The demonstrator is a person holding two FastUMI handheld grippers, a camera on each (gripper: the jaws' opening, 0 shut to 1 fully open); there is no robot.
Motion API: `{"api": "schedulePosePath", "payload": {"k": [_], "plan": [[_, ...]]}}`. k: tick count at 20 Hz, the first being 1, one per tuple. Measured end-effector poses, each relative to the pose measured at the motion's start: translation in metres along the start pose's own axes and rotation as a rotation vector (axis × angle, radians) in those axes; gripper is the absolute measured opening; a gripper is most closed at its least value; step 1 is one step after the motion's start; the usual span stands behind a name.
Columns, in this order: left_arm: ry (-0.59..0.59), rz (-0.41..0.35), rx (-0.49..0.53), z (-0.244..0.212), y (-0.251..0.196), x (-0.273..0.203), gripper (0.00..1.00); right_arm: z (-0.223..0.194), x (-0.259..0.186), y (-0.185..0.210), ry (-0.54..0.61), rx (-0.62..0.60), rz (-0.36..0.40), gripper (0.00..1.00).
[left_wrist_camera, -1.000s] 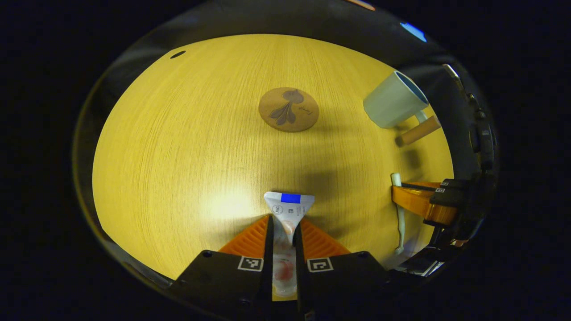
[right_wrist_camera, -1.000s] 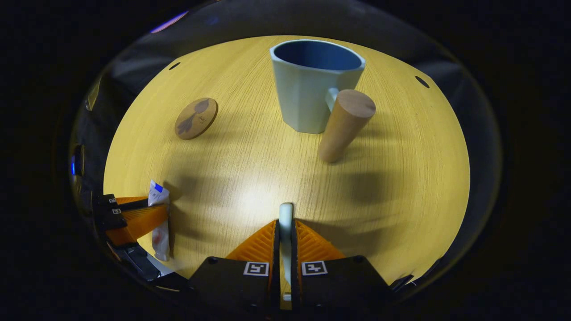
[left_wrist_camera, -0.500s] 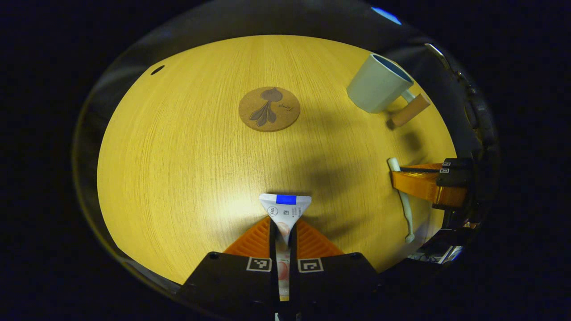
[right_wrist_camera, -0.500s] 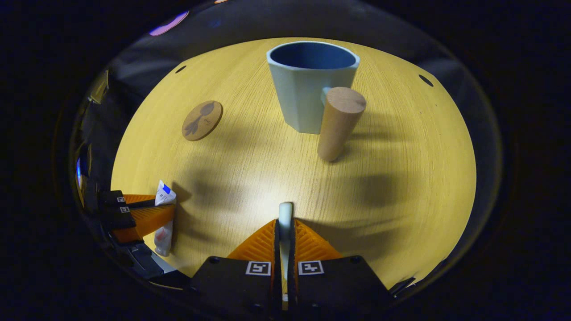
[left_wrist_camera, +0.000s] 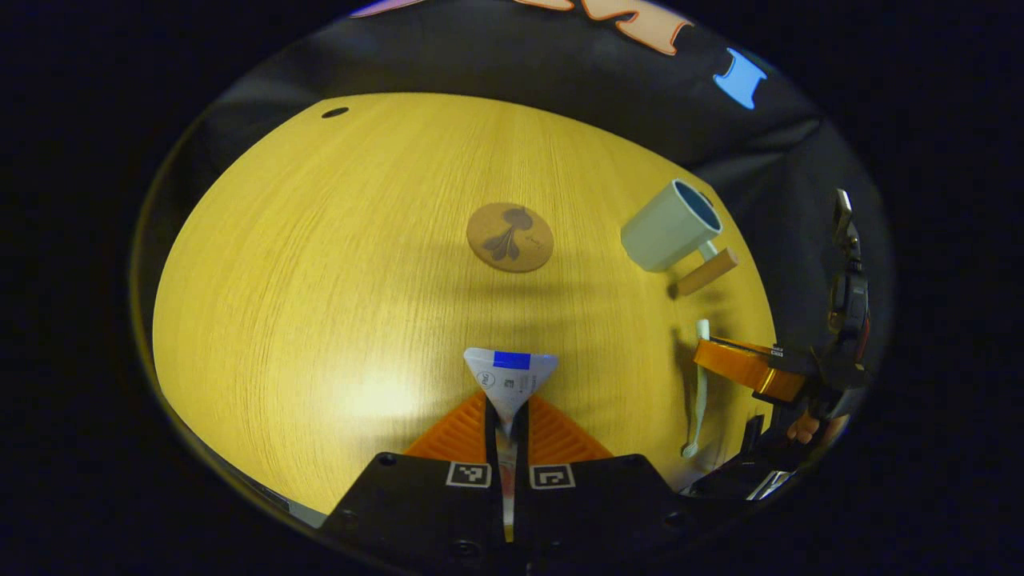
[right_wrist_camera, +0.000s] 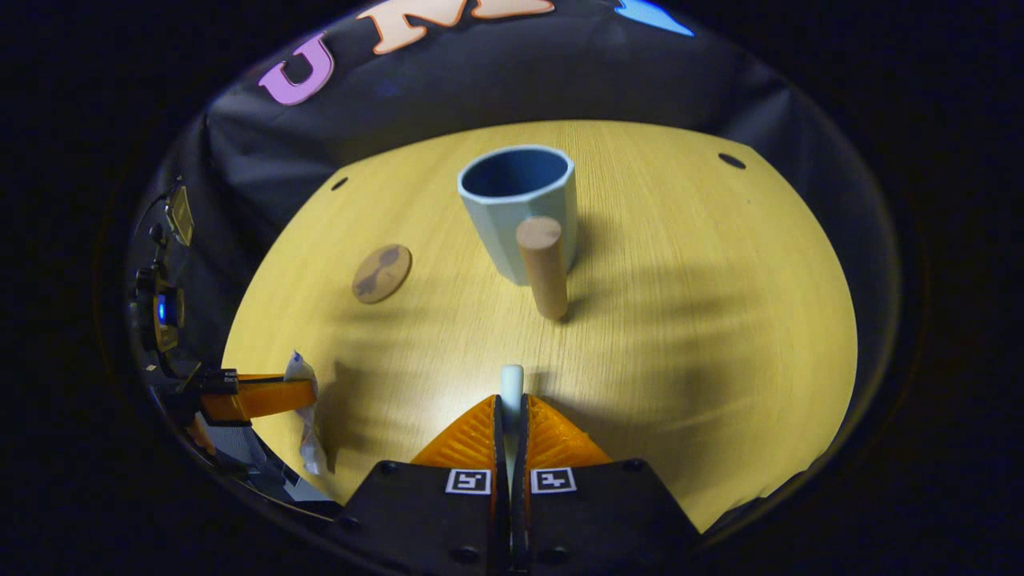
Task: Put the toothbrush and toothpaste on the desktop into the cup, then pick up the cup and place it on the coaster on the desktop.
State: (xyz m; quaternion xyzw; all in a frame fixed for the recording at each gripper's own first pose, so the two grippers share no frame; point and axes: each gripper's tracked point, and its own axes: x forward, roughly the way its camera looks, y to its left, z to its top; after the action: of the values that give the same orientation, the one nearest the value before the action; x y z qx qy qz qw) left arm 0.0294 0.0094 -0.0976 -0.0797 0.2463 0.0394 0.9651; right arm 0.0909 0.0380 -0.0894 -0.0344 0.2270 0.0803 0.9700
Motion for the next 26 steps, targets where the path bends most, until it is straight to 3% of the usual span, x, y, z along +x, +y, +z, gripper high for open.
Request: {"api": "schedulePosePath", "payload": {"k": [3, 7, 11, 16, 20, 26], "plan": [[-0.142, 0.014, 0.048, 0.029, -0.002, -0.026, 0.03, 0.031, -0.026, 0.022, -0.113, 0.029, 0.105, 0.04], [-0.293, 0.016, 0.133, 0.062, -0.011, -0.064, 0.02, 0.09, -0.068, 0.033, -0.281, -0.001, 0.178, 0.04], [-0.393, -0.034, 0.105, 0.083, -0.025, -0.085, 0.01, 0.169, -0.095, 0.037, -0.523, 0.046, 0.23, 0.04], [-0.453, -0.052, 0.121, 0.102, -0.038, -0.091, 0.02, 0.232, -0.106, 0.031, -0.729, 0.077, 0.279, 0.04], [-0.522, -0.057, 0.147, 0.122, -0.05, -0.098, 0.01, 0.264, -0.093, 0.014, -0.84, 0.076, 0.244, 0.03], [-0.631, -0.087, 0.198, 0.16, -0.078, -0.101, 0.01, 0.269, -0.038, -0.007, -0.817, 0.024, 0.186, 0.03]]}}
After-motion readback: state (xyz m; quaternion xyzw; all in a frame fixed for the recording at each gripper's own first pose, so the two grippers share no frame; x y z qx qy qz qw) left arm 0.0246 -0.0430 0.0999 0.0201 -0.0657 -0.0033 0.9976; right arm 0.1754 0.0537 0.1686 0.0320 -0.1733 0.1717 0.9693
